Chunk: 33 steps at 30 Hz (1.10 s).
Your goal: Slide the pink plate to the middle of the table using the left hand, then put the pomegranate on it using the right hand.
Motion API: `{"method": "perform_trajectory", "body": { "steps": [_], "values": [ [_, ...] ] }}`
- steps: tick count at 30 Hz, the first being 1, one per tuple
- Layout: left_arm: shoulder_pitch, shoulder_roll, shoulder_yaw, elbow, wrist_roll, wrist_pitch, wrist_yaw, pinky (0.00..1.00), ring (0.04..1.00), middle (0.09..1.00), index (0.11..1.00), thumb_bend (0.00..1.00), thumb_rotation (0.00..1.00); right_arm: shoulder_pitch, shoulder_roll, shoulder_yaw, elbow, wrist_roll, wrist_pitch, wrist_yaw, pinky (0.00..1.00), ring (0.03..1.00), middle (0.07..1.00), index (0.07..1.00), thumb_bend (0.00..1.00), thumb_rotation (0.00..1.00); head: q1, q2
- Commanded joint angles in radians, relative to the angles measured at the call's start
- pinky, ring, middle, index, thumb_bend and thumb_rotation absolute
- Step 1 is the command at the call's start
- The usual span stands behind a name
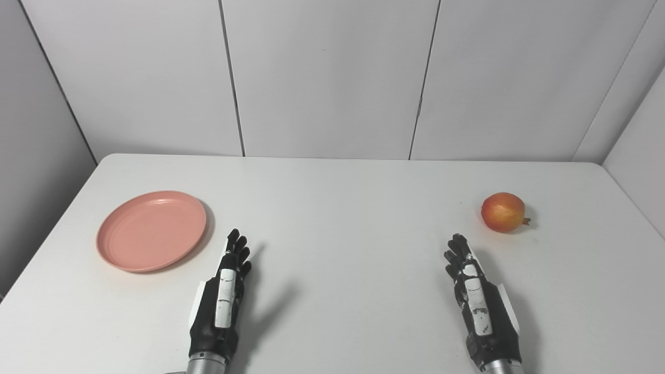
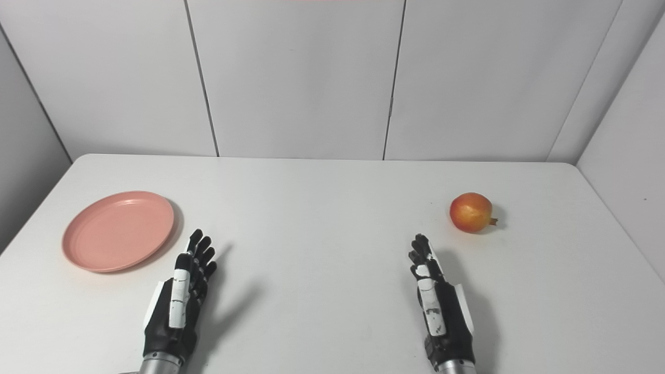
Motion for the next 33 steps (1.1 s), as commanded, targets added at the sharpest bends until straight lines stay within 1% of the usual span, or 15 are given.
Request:
{"method": "perform_trajectory", "body": {
  "steps": [1, 15, 18, 23, 27, 33],
  "values": [
    [0.018, 0.037, -0.004, -0.002, -0.007, -0.037, 0.006, 1.00, 1.000, 1.000, 1.000, 0.73, 1.00, 0.014, 0.001, 0.006, -0.008, 0.008, -0.032, 0.002, 1.00, 0.966, 0.964, 0.955, 0.86, 0.95, 0.000, -0.001],
    [0.017, 0.032, -0.003, 0.008, 0.000, -0.041, 0.021, 1.00, 1.000, 1.000, 1.000, 0.74, 1.00, 0.013, -0.003, 0.002, -0.003, 0.004, -0.062, 0.000, 1.00, 0.981, 0.985, 0.967, 0.85, 0.94, 0.001, -0.001],
    [0.018, 0.036, -0.009, 0.006, 0.003, -0.041, 0.019, 1.00, 1.000, 1.000, 1.000, 0.75, 1.00, 0.013, -0.002, 0.001, -0.001, 0.004, -0.063, -0.001, 1.00, 0.979, 0.982, 0.965, 0.85, 0.94, 0.001, -0.001],
    [0.016, 0.040, -0.013, -0.004, 0.001, -0.021, 0.015, 1.00, 1.000, 1.000, 1.000, 0.74, 1.00, 0.013, 0.000, 0.002, -0.003, 0.004, -0.054, -0.002, 1.00, 0.976, 0.979, 0.963, 0.86, 0.94, 0.001, -0.003],
    [0.013, 0.040, -0.011, 0.001, 0.002, -0.030, 0.017, 1.00, 1.000, 1.000, 1.000, 0.74, 1.00, 0.012, 0.000, 0.003, -0.001, 0.005, -0.055, 0.000, 1.00, 0.979, 0.981, 0.966, 0.86, 0.94, 0.001, -0.003],
    [0.012, 0.042, -0.013, 0.002, 0.002, -0.025, 0.013, 1.00, 1.000, 1.000, 1.000, 0.74, 1.00, 0.011, 0.000, 0.002, 0.003, 0.007, -0.054, 0.000, 1.00, 0.975, 0.976, 0.961, 0.86, 0.93, 0.002, -0.004]
  ]
}}
